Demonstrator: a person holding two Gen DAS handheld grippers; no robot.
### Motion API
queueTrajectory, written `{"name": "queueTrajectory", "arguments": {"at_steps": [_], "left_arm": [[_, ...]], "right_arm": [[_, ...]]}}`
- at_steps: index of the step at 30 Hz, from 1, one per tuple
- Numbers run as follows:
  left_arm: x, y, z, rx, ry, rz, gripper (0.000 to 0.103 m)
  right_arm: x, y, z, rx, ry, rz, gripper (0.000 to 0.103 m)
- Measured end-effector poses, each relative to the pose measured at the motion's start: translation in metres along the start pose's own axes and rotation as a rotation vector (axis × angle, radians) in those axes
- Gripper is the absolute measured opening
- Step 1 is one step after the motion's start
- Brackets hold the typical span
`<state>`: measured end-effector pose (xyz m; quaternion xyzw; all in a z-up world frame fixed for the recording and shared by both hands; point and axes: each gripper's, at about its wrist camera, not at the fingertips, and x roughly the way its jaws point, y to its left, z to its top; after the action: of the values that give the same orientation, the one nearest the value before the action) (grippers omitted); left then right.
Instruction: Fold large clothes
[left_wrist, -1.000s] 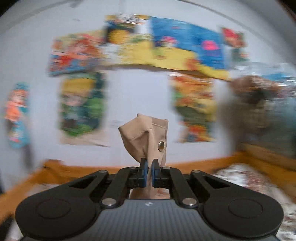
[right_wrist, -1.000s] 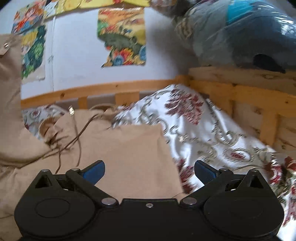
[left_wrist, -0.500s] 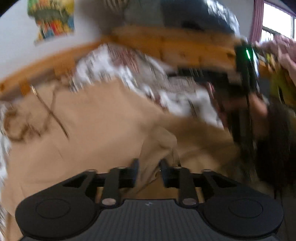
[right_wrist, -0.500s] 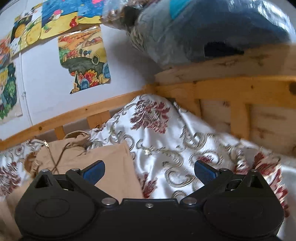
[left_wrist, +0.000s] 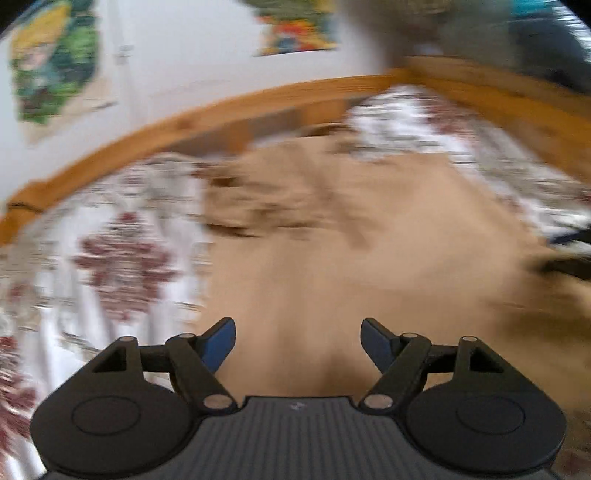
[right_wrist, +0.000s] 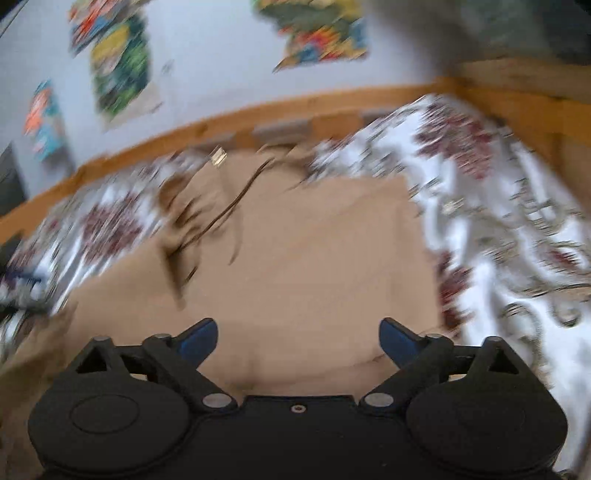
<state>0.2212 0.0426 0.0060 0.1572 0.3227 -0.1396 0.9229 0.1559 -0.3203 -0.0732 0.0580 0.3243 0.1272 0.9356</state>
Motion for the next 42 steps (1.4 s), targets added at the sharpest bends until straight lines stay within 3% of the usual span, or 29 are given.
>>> {"name": "queueTrajectory", "arguments": {"at_steps": [2,5,9,13,14,15,16,17,18,20,21,24,27,31,36,39,40,41,42], "left_arm": [[0.03,0.018,0.007,-0.016,0.017,0.084,0.079],[0.064,0.044,0.011,-0.081,0.036,0.144,0.074],[0.108,0.06,0.016,-0.14,0.066,0.124,0.068],[0.138,0.051,0.02,-0.03,0.106,0.101,0.064],[0.146,0.049,0.02,-0.009,0.131,0.104,0.047],[0.152,0.049,0.02,-0.002,0.154,0.103,0.036],[0.155,0.05,0.019,-0.01,0.169,0.1,0.009],[0.157,0.05,0.018,-0.025,0.183,0.12,0.001],[0.156,0.053,0.017,-0.044,0.176,0.126,0.0],[0.146,0.06,0.015,-0.096,0.12,0.146,0.0],[0.14,0.063,0.014,-0.116,0.094,0.161,0.0],[0.119,0.081,0.012,-0.228,0.016,0.162,0.0],[0.104,0.101,0.011,-0.331,-0.034,0.153,0.0],[0.111,0.112,0.005,-0.371,0.012,0.162,0.0],[0.119,0.106,0.004,-0.326,0.075,0.135,0.002],[0.11,0.105,0.01,-0.279,0.056,0.082,0.031],[0.108,0.104,0.015,-0.251,0.044,0.069,0.056],[0.105,0.102,0.019,-0.223,0.027,0.069,0.067],[0.103,0.098,0.024,-0.19,0.012,0.073,0.067]], "right_arm": [[0.002,0.009,-0.005,-0.011,0.056,0.03,0.089],[0.009,0.019,-0.017,-0.032,0.129,0.033,0.081],[0.017,0.027,-0.031,-0.029,0.179,-0.018,0.061],[0.019,0.034,-0.036,-0.07,0.18,-0.04,0.054],[0.019,0.035,-0.037,-0.071,0.182,-0.04,0.052],[0.02,0.037,-0.037,-0.074,0.181,-0.038,0.047],[0.021,0.039,-0.038,-0.082,0.181,-0.036,0.042],[0.022,0.042,-0.038,-0.096,0.182,-0.034,0.037],[0.024,0.045,-0.037,-0.11,0.182,-0.029,0.023],[0.026,0.054,-0.037,-0.147,0.183,-0.052,0.013],[0.026,0.058,-0.037,-0.166,0.179,-0.058,0.002],[0.023,0.064,-0.036,-0.196,0.148,-0.075,0.001],[0.015,0.075,-0.024,-0.29,0.041,-0.149,0.0],[0.018,0.086,0.001,-0.48,-0.115,-0.301,0.0],[0.048,0.053,0.011,-0.43,-0.101,-0.35,0.002],[0.057,0.038,0.0,-0.359,-0.08,-0.355,0.009],[0.058,0.034,-0.002,-0.335,-0.067,-0.343,0.015],[0.057,0.029,-0.003,-0.303,-0.057,-0.325,0.018],[0.056,0.025,-0.006,-0.267,-0.052,-0.304,0.024]]}}
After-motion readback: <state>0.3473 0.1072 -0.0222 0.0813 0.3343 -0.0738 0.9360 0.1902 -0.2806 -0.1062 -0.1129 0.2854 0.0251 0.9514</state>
